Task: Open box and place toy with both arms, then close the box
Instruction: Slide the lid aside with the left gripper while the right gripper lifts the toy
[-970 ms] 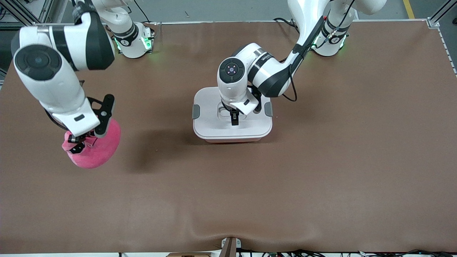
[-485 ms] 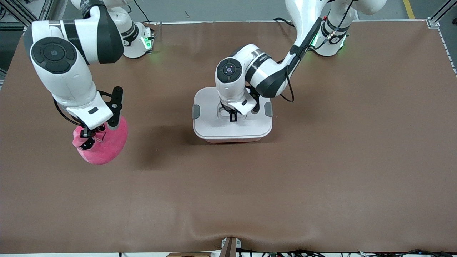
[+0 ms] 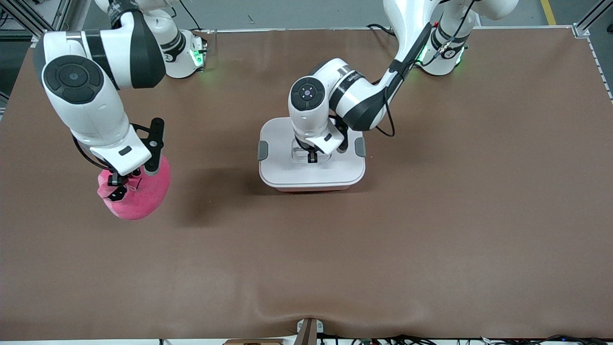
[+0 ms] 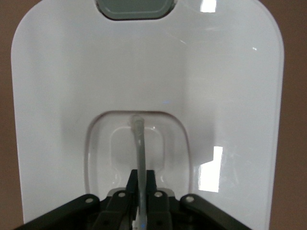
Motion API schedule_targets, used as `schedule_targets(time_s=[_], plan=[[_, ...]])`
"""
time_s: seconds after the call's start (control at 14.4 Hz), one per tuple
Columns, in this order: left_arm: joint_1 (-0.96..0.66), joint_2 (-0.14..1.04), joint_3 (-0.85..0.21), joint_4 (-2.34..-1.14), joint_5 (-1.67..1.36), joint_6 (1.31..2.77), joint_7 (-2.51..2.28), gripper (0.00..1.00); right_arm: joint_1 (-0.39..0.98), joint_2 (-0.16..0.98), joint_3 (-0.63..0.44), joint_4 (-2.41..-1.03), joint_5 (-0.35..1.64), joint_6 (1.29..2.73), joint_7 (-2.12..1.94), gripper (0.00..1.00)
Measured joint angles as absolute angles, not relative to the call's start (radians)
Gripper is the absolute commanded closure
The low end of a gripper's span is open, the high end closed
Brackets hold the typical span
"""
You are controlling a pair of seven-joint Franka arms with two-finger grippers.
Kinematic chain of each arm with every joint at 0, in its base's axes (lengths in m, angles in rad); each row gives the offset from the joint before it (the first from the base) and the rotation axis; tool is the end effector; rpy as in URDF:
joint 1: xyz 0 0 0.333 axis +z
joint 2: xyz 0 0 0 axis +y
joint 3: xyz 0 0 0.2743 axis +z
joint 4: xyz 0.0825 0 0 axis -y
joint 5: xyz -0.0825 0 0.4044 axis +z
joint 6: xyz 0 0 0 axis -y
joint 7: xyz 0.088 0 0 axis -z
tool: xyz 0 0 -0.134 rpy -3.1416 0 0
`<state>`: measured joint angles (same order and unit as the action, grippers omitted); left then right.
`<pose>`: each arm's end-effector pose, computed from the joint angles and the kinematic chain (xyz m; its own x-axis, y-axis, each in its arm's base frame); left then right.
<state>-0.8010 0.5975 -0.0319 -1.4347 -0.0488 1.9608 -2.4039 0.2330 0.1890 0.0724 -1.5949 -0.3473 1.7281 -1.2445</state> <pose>0.4694 -0.5188 0.2676 -0.0247 0.9996 0.0117 0.9953 0.0257 -0.0939 0.6109 0.1478 0.4500 -0.0333 0.9457 -0.3234 0.9979 0.0496 0.0422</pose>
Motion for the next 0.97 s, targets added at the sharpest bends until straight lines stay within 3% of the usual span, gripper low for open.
schedule_targets(time_s=[0.97], plan=[[-0.769, 0.548, -0.012, -1.408, -0.047, 1.963, -2.404, 1.00, 0.378, 0.188, 0.078, -1.595, -0.321, 1.724, -1.226, 1.00]])
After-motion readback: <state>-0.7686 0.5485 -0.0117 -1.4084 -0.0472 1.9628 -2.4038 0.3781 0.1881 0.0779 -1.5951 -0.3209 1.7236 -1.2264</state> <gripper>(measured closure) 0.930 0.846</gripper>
